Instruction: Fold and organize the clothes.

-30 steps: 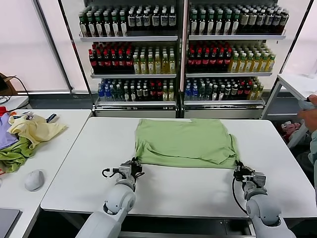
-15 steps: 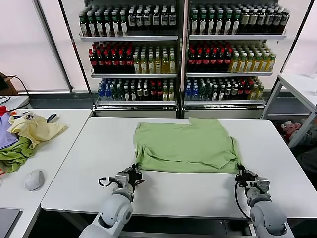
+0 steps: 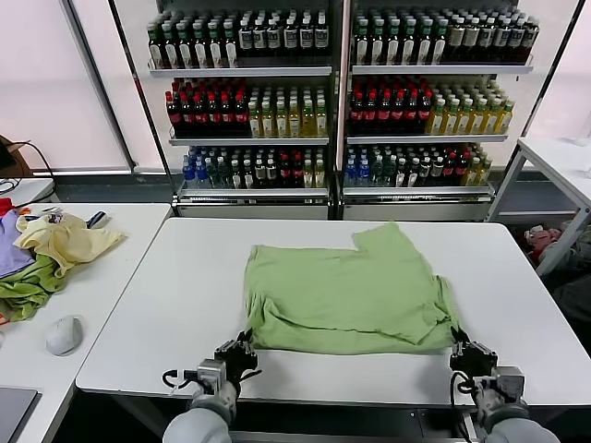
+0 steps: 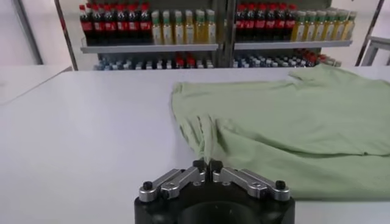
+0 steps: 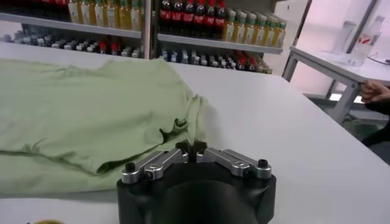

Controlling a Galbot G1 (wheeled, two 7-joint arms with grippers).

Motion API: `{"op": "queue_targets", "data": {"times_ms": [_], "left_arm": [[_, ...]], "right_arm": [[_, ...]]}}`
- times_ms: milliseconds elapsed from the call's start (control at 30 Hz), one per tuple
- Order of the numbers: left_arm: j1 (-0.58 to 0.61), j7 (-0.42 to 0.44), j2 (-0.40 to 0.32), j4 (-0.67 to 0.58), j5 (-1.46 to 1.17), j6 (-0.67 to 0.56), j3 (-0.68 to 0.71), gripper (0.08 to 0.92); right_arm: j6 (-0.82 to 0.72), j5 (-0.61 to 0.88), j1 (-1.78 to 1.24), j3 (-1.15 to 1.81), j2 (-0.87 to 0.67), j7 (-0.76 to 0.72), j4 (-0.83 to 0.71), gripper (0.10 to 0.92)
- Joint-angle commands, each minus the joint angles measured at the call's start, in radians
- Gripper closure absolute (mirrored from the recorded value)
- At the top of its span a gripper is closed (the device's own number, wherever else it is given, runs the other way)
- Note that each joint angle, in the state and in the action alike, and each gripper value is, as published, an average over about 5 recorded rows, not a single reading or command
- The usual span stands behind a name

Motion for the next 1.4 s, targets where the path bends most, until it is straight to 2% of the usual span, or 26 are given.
{"op": "queue_targets", "data": {"times_ms": [33,167,300,400,533,833,933,1033,1400], "left_arm": [[0.195,0.009,0.019,-0.156,0.067,0.018,-0.033,0.897],[0.221,0.01,0.023,-0.192,0.082,0.032,-0.045,0.878],[0.213,0.009,0.026,-0.227,0.082,0.028,-0.071,0.778],[0.159,0.001,0.029,-0.223,0.052,0.009,-0.097,0.691],[0.005,-0.023,0.042,-0.143,-0.035,-0.009,-0.099,0.579],[-0.386,-0.041,0.04,0.191,-0.121,-0.001,0.02,0.319],[-0.489,-0.047,0.021,0.292,-0.122,0.005,0.058,0.236],[-0.571,-0.056,-0.004,0.397,-0.115,0.007,0.085,0.188],[-0.748,-0.077,-0.068,0.692,-0.11,0.021,0.123,0.177]], "right_arm": [[-0.012,-0.049,-0.147,0.038,0.001,-0.021,0.141,0.881],[0.008,-0.055,-0.162,0.047,0.005,-0.026,0.174,0.802],[0.052,-0.024,-0.128,0.058,-0.002,-0.007,0.196,0.682],[0.055,0.018,-0.057,0.052,-0.021,0.013,0.186,0.595],[0.027,0.058,0.093,0.001,-0.06,0.036,0.097,0.483],[-0.042,0.137,0.571,-0.227,-0.122,0.064,-0.278,0.237],[-0.054,0.147,0.71,-0.298,-0.114,0.063,-0.387,0.207],[-0.066,0.145,0.806,-0.359,-0.096,0.059,-0.477,0.203],[-0.079,0.121,1.066,-0.506,-0.017,0.028,-0.818,0.203]]}}
